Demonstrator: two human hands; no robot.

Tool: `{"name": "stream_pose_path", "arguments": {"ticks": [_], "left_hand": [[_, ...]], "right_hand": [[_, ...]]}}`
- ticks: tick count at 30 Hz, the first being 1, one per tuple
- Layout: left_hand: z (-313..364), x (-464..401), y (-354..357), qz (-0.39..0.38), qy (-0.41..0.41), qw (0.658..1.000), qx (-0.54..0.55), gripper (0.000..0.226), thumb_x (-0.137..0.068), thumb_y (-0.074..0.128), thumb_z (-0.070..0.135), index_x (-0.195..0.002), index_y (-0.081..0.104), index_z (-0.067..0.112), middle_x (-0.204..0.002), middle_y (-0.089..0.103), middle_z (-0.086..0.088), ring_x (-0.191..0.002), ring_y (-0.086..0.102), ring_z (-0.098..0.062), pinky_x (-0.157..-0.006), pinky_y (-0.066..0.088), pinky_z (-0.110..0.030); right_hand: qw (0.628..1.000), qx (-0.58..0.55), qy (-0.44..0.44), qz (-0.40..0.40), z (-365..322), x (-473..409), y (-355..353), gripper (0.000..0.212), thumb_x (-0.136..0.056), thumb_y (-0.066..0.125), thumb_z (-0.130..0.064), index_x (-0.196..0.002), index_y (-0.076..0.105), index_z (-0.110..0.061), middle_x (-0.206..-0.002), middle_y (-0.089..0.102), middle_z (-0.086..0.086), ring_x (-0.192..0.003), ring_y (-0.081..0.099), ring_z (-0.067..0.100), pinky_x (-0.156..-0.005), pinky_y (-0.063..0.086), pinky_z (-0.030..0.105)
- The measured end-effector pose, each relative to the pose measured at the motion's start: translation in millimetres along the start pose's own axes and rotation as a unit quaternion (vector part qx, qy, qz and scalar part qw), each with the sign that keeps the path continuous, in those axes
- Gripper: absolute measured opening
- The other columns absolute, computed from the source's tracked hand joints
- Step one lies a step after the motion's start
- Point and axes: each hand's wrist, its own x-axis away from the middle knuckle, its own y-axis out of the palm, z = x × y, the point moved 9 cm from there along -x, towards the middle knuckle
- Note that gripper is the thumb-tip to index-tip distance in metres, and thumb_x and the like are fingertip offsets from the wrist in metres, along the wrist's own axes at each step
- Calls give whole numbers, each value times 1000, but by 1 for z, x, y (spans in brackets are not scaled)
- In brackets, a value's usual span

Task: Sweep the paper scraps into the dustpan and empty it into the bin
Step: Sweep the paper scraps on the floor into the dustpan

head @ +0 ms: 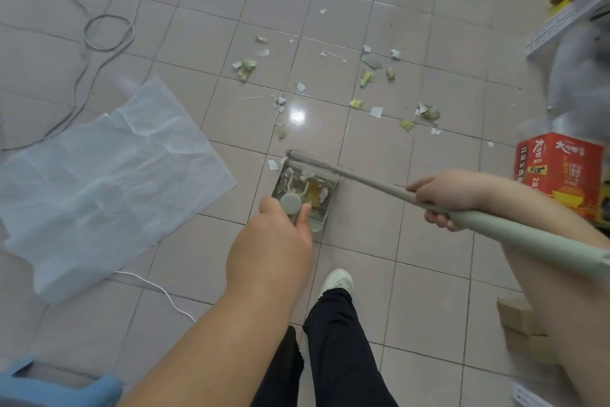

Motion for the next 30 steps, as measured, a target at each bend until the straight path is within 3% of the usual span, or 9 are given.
{"name": "stream_pose_path", "arguments": {"ticks": [6, 10, 12, 14, 16, 19, 22, 24, 30], "left_hand": [[-3, 1, -3, 4, 17, 1000, 6, 37, -95, 32, 49, -90, 34, 13, -69, 48, 0, -62, 46, -23, -55, 38, -31], [-4, 2, -3, 11, 28, 1000, -1, 38, -95, 32, 49, -89, 34, 12, -59, 37, 5, -61, 44, -23, -55, 35, -29], [-4, 2, -3, 15, 35, 999, -2, 38, -95, 32, 49, -88, 35, 11, -60, 39, 4, -61, 45, -24, -54, 36, -30], [-5, 3, -3, 13, 38, 999, 1, 38, -95, 32, 49, -89, 35, 11, -61, 40, 3, -62, 46, -25, -55, 37, -30], [-11, 5, -4, 8, 37, 999, 7, 39, -95, 32, 49, -89, 35, 11, -62, 40, 3, -63, 46, -25, -56, 37, -30], [-30, 15, -11, 10, 31, 999, 8, 38, -94, 32, 50, -90, 37, 12, -68, 46, 0, -64, 45, -24, -57, 37, -31], [-57, 28, -21, 18, 18, 1000, 9, 37, -93, 33, 50, -89, 36, 14, -68, 46, 1, -65, 44, -24, -58, 36, -30], [-73, 34, -30, 27, 11, 1000, 8, 37, -93, 32, 51, -90, 38, 14, -69, 47, 1, -65, 44, -24, -59, 36, -30], [-109, 37, -46, 49, -14, 999, 7, 37, -92, 32, 51, -86, 37, 15, -61, 42, 5, -60, 42, -23, -53, 31, -32]], "right_hand": [[999, -15, -23, 27, -8, -15, 19, 39, -96, 32, -5, -134, 43, -7, -62, 42, 12, -17, 39, 12, -31, 38, 10], [1000, -3, -11, 26, -12, -39, 55, 20, -95, 31, -8, -111, 43, -6, -58, 46, 12, -38, 44, 18, -33, 40, 14], [1000, -5, 5, 7, -9, -40, 74, 13, -94, 31, -8, -100, 42, -6, -62, 47, 13, -35, 47, 18, -33, 40, 14], [1000, 20, 6, -10, -7, -32, 86, 13, -93, 30, -7, -88, 41, -5, -61, 46, 14, -30, 47, 18, -35, 38, 14], [999, 45, -13, -8, -6, -20, 86, 17, -93, 29, -3, -83, 42, -5, -59, 45, 14, -37, 49, 19, -38, 36, 16], [998, 43, -33, 12, -3, 4, 72, 23, -95, 31, -3, -107, 50, -6, -59, 45, 12, -46, 46, 21, -45, 34, 25], [999, -6, -28, 30, -3, 15, 64, 39, -95, 32, -5, -132, 46, -7, -59, 44, 11, -39, 41, 17, -43, 35, 22], [998, -31, -28, 40, -12, 11, 66, 39, -95, 32, -6, -132, 45, -7, -60, 43, 11, -31, 41, 15, -35, 36, 14], [998, -40, -36, 35, -58, -23, 94, 17, -95, 31, -9, -104, 44, -3, -61, 47, 12, -47, 44, 20, -33, 39, 13]]}}
